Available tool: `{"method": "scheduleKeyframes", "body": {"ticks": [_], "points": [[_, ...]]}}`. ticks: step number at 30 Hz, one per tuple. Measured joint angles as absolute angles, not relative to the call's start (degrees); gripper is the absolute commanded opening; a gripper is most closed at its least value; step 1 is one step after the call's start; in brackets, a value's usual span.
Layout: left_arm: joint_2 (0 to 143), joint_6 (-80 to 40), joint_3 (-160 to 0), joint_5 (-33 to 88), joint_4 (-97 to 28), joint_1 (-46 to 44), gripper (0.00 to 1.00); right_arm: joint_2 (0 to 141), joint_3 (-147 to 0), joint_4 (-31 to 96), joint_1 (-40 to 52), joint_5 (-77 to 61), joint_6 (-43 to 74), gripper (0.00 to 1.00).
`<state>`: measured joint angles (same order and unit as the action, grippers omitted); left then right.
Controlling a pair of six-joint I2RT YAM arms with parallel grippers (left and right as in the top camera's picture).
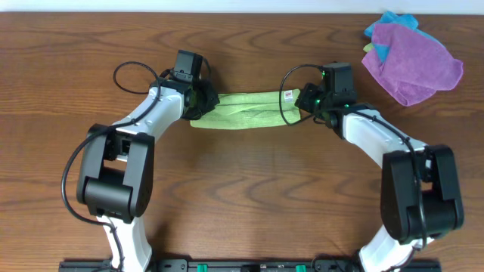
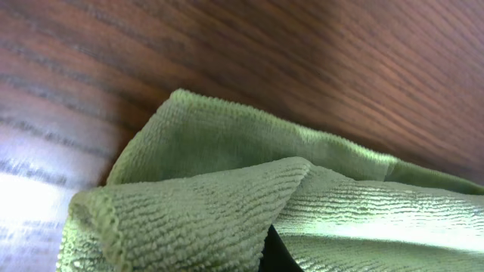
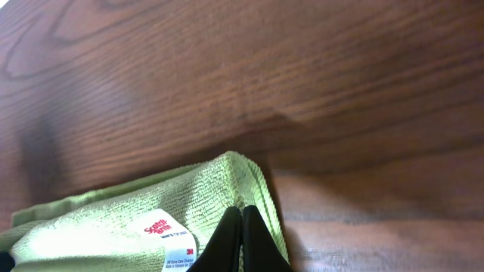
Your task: Fold the cloth
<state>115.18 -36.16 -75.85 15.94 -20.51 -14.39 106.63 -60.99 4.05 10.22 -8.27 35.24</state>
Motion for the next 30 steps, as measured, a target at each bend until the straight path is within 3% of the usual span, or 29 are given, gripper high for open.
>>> {"method": "scheduleKeyframes", "body": {"ticks": [12, 14, 18, 25, 28, 30], "points": [[116.03, -36.16, -75.85, 14.31, -18.85, -14.41, 0.07, 109.78, -62.89, 4.78, 10.46, -7.90, 34.85, 0.02], [116.03, -36.03, -75.85, 14.06, -18.83, -14.41, 0.15, 109.82, -62.89, 4.86, 10.48, -7.81, 34.79, 0.08], [116.03, -35.77, -75.85, 12.23, -18.94, -14.11, 0.43, 109.82, -62.89, 4.89, 10.33, -5.50, 34.22, 0.28], [116.05, -35.81, -75.85, 11.11, -19.03, -13.69, 0.85, 109.82, -62.89, 5.28, 10.26, -4.29, 33.87, 0.38], [116.05, -35.86, -75.85, 11.14, -19.11, -13.69, 0.97, 109.82, -62.92, 6.46, 10.26, -4.25, 33.89, 0.41], [116.03, -35.81, -75.88, 11.16, -19.53, -13.69, 0.96, 109.75, -62.92, 7.33, 10.26, -4.40, 33.91, 0.42]]}}
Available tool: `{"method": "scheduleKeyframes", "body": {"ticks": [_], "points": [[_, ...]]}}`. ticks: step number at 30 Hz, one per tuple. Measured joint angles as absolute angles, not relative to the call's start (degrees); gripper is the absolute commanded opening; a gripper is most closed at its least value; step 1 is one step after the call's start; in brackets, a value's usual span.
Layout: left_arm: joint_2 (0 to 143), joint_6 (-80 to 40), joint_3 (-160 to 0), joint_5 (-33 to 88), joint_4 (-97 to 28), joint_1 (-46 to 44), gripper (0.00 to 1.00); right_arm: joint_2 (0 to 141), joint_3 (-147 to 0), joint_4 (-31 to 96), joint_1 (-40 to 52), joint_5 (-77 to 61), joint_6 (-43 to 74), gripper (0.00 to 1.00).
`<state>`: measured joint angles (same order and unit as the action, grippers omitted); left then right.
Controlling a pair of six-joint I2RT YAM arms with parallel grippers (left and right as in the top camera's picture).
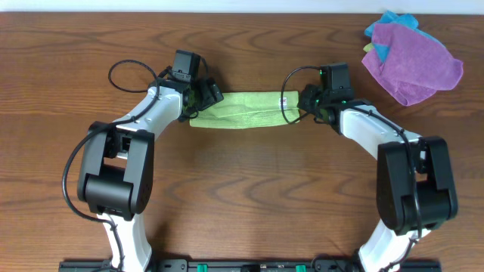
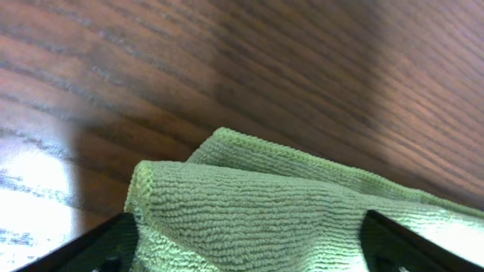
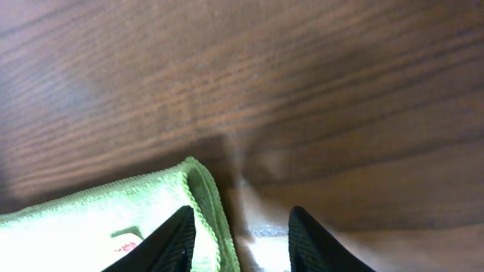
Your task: Fold the cloth
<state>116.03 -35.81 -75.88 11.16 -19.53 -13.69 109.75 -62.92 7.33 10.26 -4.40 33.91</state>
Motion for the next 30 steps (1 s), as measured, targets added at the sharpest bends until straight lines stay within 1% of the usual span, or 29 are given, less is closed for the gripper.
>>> {"method": "scheduleKeyframes", "body": {"ticks": [9, 17, 27, 30], "points": [[115.42, -33.98, -81.45, 11.14, -28.62, -13.34, 0.95, 103.77, -62.96, 15.59, 10.26, -6.26, 36.58, 0.58], [115.18, -32.16, -87.18, 11.14, -37.69, -12.84, 0.95, 101.62, -63.05, 24.71, 10.26, -10.13, 39.55, 0.59], [115.18, -31.18, -91.44, 11.16, -47.86, -12.34, 0.95, 101.62, -62.96, 25.39, 10.35, -11.05, 41.10, 0.64], [115.18, -30.72, -91.81, 11.66, -50.76, -11.84, 0.95, 101.60, -61.69, 23.11, 10.37, -11.33, 41.47, 0.65]]}}
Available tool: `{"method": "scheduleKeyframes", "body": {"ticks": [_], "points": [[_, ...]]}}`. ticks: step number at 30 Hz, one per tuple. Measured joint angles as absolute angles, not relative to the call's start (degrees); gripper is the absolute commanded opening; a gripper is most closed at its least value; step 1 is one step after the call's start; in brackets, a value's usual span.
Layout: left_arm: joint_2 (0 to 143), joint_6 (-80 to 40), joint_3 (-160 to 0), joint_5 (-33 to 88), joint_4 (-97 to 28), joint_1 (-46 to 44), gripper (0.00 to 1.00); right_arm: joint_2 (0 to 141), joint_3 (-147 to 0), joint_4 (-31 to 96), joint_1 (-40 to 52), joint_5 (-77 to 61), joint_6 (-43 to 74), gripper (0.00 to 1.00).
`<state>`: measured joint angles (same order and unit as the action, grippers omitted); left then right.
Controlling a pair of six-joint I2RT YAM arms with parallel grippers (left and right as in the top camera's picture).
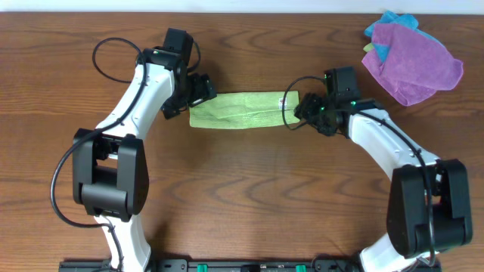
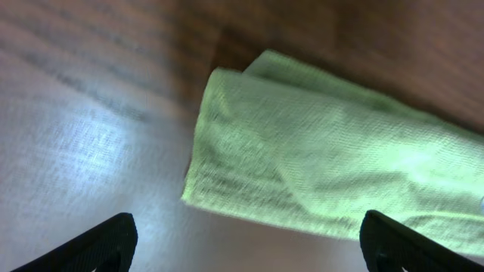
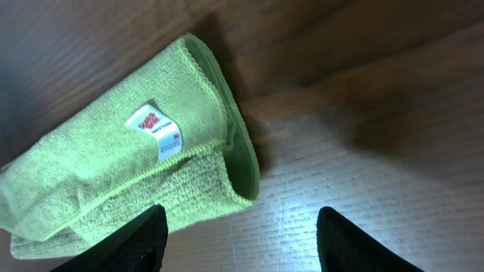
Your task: Fold the cloth
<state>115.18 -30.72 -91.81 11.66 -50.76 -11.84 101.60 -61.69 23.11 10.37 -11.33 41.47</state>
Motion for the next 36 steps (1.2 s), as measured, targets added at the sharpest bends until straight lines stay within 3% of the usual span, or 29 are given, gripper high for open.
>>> {"method": "scheduleKeyframes", "body": {"ticks": [14, 15, 17, 22, 36], "points": [[115.18, -29.63, -91.81, 20.75, -56.42, -8.71, 0.96, 101.60, -50.63, 8.25, 10.37, -15.68, 43.33, 0.66], [115.18, -29.47, -91.81, 21.34, -56.27, -8.71, 0.89, 101.60, -50.41, 7.64, 10.37, -15.79, 43.48, 0.66], [115.18, -28.84, -91.81, 22.35, -55.88, -8.73, 0.61, 101.62, -50.19, 6.66, 10.37, -15.92, 43.77, 0.65], [115.18, -27.07, -91.81, 21.91, -55.02, -8.73, 0.06, 101.60, -50.15, 4.67, 10.37, -16.05, 44.77, 0.65], [115.28, -26.02, -91.81, 19.42, -43.51, -9.78, 0.06, 101.60, -50.13, 3.05, 11.70, -15.33, 47.77, 0.66]]}}
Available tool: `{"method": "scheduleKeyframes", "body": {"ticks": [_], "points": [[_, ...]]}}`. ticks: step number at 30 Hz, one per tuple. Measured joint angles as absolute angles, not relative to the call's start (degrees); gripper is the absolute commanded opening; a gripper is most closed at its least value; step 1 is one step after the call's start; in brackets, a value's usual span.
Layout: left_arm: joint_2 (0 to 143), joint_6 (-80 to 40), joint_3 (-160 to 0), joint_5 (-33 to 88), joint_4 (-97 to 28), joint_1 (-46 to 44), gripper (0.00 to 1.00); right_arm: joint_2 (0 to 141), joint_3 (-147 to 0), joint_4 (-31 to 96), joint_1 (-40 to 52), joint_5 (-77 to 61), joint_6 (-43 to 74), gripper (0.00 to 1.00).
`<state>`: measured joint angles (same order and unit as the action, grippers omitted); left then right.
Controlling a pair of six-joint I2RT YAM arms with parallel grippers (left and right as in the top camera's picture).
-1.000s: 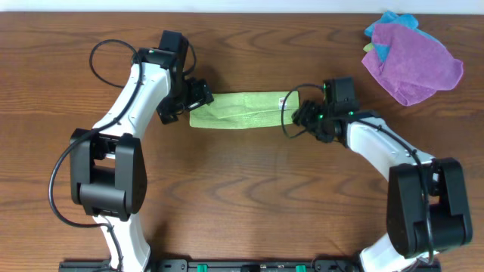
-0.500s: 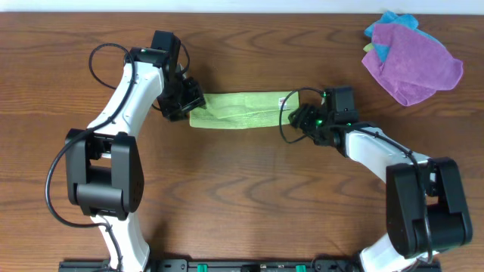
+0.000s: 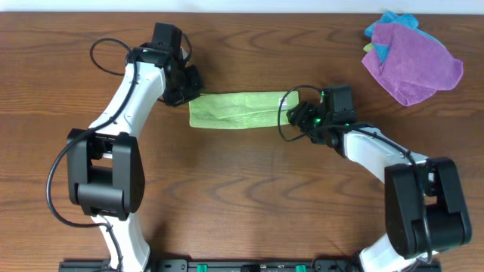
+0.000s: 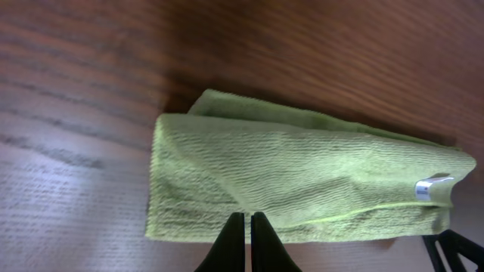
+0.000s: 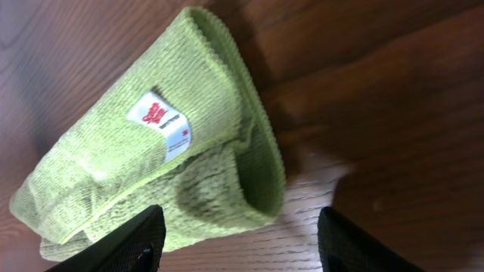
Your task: Fold the cloth
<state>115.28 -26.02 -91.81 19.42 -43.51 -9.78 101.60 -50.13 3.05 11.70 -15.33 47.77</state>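
The green cloth point(image 3: 242, 110) lies on the table as a long folded strip, seen also in the left wrist view as the cloth point(image 4: 302, 181) and in the right wrist view as the cloth point(image 5: 151, 166), with a white label point(image 5: 166, 125) on its right end. My left gripper point(image 3: 189, 85) is just behind the strip's left end. Its fingers are shut with nothing between them, as the left gripper point(image 4: 246, 242) shows. My right gripper point(image 3: 298, 118) sits at the strip's right end, and the right gripper point(image 5: 246, 245) stands open and apart from the cloth.
A purple cloth point(image 3: 412, 60) lies over a blue one point(image 3: 386, 23) at the back right corner. Black cables loop beside both wrists. The table's far edge runs close behind the left arm.
My left gripper was open and is now shut on nothing, and it has moved a little back and to the left. The right gripper stays open, now closer to the cloth's right end.
Both grippers were shut on the ends of the folded strip. A second later both were open with the cloth lying flat. Then both had drawn away from it, still open. Now the left one is shut and empty, and the strip has not moved.
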Motion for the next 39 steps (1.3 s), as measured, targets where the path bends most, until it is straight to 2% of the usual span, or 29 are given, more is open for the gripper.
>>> {"method": "scheduleKeyframes", "body": {"ticks": [12, 26, 33, 39], "points": [[123.61, -25.85, -91.81, 18.59, -40.84, -10.94, 0.06, 103.72, -50.17, 0.43, 12.80, -14.15, 50.09, 0.64], [124.27, -25.82, -91.81, 18.37, -40.07, -10.94, 0.06, 105.47, -50.19, -4.80, 12.88, -13.26, 50.92, 0.64], [124.40, -25.80, -91.79, 17.52, -40.05, -10.94, 0.06, 106.78, -50.57, -7.18, 12.91, -13.32, 52.12, 0.60], [124.40, -25.67, -91.29, 16.16, -40.03, -10.98, 0.06, 107.22, -50.57, -8.03, 12.99, -13.28, 52.36, 0.53]]}}
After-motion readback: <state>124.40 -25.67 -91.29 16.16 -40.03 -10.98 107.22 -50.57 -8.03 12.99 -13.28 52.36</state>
